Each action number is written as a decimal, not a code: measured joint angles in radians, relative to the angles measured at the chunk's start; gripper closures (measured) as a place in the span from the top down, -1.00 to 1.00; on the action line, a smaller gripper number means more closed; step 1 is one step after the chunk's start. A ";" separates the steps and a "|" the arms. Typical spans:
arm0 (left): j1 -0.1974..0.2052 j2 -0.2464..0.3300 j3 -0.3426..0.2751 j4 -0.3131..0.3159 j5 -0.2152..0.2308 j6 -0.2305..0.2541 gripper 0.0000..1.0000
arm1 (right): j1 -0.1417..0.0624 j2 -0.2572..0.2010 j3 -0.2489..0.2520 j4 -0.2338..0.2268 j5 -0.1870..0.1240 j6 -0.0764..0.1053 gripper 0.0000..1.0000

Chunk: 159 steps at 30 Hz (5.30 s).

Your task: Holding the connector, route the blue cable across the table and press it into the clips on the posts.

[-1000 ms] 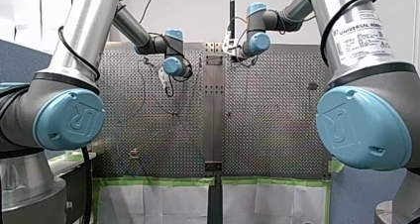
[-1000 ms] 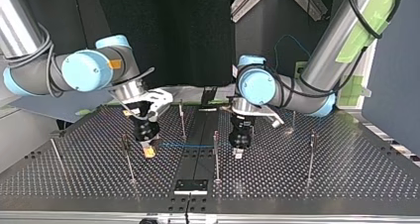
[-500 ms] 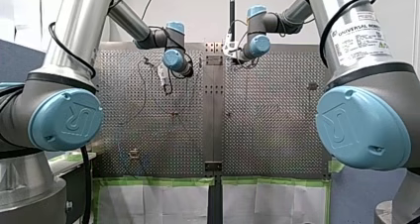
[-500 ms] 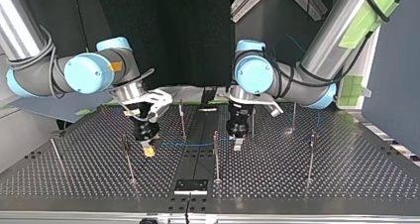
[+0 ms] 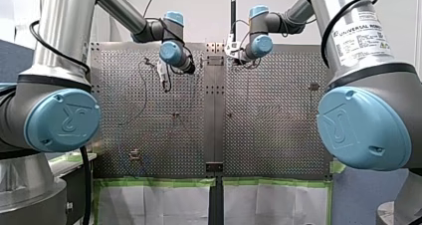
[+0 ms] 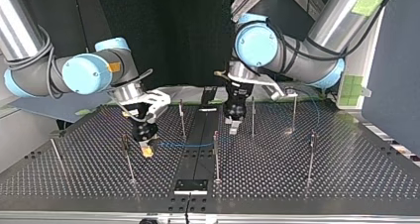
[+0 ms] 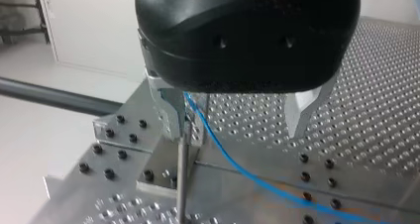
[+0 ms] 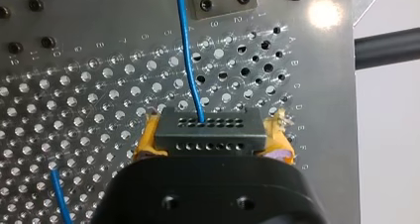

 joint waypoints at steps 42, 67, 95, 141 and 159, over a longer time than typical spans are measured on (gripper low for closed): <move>-0.181 -0.118 0.239 -0.059 -0.145 0.103 1.00 | -0.010 -0.067 0.013 0.061 0.040 -0.014 -1.00; -0.168 -0.277 0.455 -0.105 -0.161 0.096 1.00 | -0.011 -0.066 0.015 0.059 0.040 -0.016 -1.00; -0.202 -0.292 0.461 -0.135 -0.276 0.070 -1.00 | -0.012 -0.063 0.019 0.060 0.040 -0.016 -1.00; -0.216 -0.432 0.100 0.173 -0.210 0.016 -1.00 | -0.046 0.012 0.304 -0.081 0.033 -0.091 -1.00; -0.214 -0.434 -0.041 0.344 -0.136 -0.024 -1.00 | -0.076 0.095 0.349 -0.136 -0.007 -0.107 -1.00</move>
